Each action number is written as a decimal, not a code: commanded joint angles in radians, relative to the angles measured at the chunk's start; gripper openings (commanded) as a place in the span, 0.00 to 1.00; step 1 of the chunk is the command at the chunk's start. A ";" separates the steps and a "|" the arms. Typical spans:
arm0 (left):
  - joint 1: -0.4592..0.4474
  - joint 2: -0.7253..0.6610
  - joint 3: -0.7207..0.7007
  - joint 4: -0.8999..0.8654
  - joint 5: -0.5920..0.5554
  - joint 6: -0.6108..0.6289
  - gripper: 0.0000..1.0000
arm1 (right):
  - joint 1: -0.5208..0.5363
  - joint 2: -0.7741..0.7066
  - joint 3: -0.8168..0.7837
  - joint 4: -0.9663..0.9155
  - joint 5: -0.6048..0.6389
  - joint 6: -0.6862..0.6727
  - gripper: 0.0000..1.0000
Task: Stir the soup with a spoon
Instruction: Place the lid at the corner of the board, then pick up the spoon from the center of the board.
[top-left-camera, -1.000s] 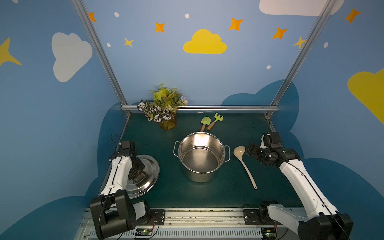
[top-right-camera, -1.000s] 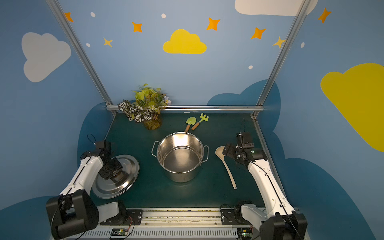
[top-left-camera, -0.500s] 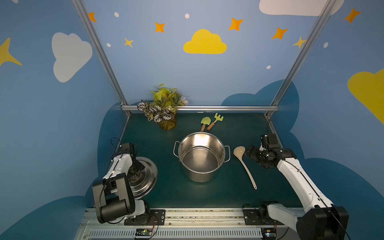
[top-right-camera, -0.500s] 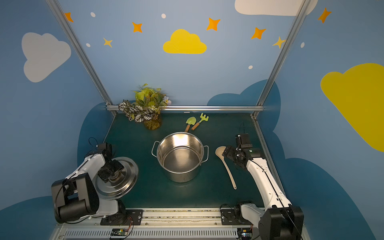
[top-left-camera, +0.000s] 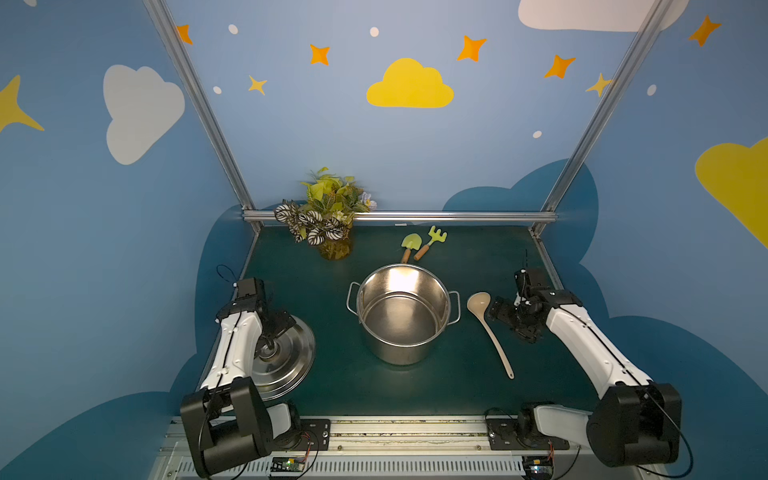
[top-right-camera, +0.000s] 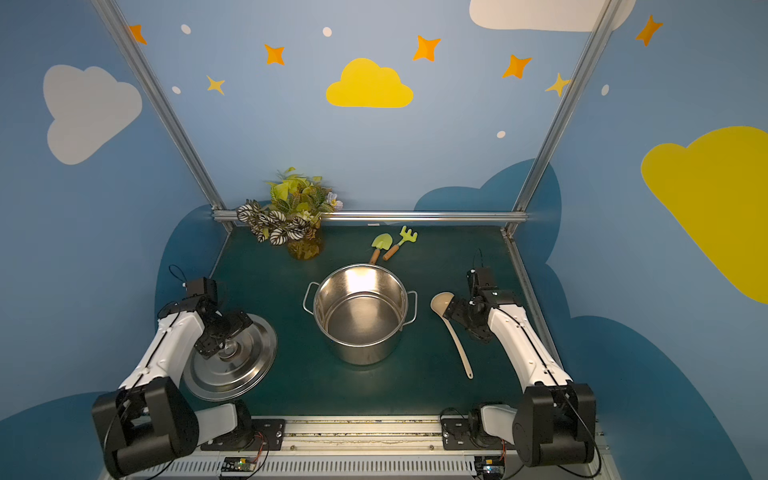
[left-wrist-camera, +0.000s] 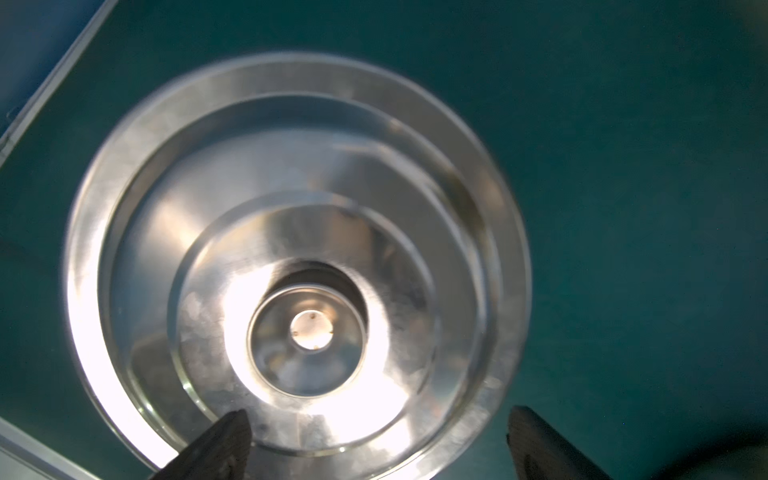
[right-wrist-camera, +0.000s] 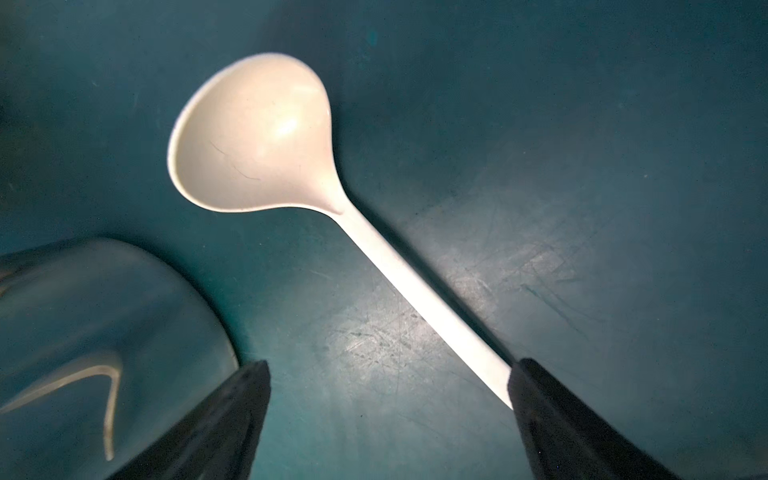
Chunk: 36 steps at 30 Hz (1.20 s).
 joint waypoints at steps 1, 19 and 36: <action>-0.075 -0.025 0.064 -0.037 0.059 0.017 1.00 | 0.014 0.037 -0.014 -0.039 -0.017 -0.024 0.93; -0.498 -0.072 0.311 -0.029 0.176 0.028 0.99 | 0.033 0.247 -0.081 0.081 -0.019 -0.067 0.77; -0.714 -0.078 0.401 -0.019 0.164 0.042 1.00 | 0.040 0.267 -0.079 0.125 -0.129 -0.126 0.15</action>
